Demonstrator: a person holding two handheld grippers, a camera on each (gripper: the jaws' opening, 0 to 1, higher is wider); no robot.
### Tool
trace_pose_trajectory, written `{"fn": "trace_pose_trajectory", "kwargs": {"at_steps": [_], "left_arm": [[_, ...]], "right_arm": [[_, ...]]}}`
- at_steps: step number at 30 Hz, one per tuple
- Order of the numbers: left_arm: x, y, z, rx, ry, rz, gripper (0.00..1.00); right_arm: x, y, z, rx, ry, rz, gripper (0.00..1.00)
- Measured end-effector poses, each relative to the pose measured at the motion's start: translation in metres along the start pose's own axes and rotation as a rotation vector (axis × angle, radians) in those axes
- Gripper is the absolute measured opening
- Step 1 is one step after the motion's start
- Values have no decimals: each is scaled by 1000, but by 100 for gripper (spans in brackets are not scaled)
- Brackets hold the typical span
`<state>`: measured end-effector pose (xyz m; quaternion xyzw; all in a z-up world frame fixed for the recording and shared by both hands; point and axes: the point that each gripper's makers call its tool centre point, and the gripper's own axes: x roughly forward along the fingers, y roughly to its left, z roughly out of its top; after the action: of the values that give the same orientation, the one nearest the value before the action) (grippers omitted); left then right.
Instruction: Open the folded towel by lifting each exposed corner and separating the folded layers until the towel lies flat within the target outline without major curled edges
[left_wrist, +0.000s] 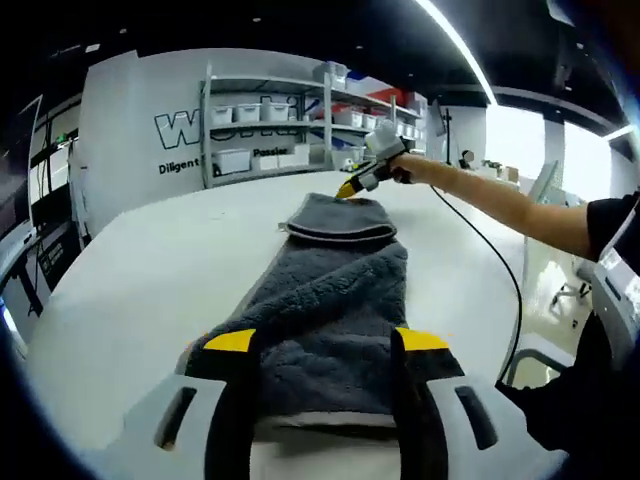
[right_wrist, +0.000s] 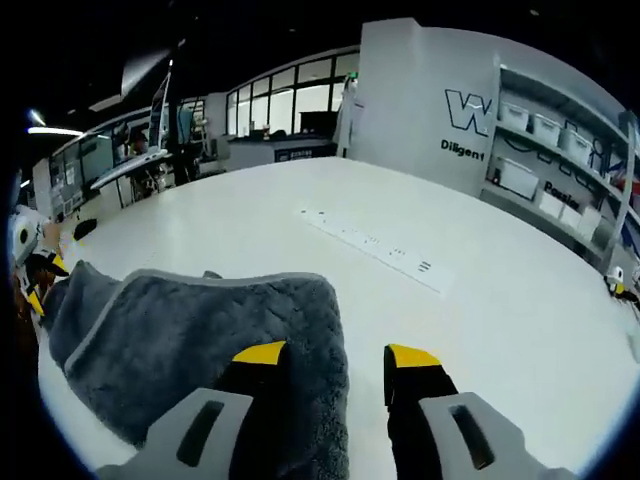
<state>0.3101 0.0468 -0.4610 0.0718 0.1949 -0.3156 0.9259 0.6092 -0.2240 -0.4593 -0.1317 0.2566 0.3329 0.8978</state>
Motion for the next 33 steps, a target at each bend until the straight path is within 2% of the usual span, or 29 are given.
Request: {"fn": "trace_pose_trajectory", "kwargs": {"at_steps": [5, 7, 10, 12, 14, 17, 20, 26, 29, 33], "left_arm": [[-1, -2, -15, -29, 41, -10, 40], [-1, 0, -18, -37, 51, -7, 30], [-3, 4, -21, -41, 60, 2, 23], [-5, 7, -25, -27, 77, 14, 18], [-6, 6, -30, 7, 97, 13, 15], [-8, 5, -32, 34, 111, -2, 10], [-11, 10, -34, 52, 134, -31, 7], [-12, 26, -35, 132, 233, -55, 6], [-8, 39, -33, 153, 272, -70, 6], [-3, 58, -32, 156, 293, -83, 6]], "right_arm": [[10, -2, -3, 3, 23, 1, 32], [13, 0, -5, 9, 34, 12, 29], [18, 4, -9, 13, 47, 34, 23], [20, 5, -11, 12, 57, 32, 20], [21, 9, -13, 6, 64, 48, 12], [22, 11, -15, -18, 75, 40, 9], [21, 12, -15, -24, 81, 33, 7], [17, 12, -19, -58, 85, 12, 6], [13, 10, -21, -46, 79, 2, 6], [6, 9, -26, -38, 70, -11, 5]]}}
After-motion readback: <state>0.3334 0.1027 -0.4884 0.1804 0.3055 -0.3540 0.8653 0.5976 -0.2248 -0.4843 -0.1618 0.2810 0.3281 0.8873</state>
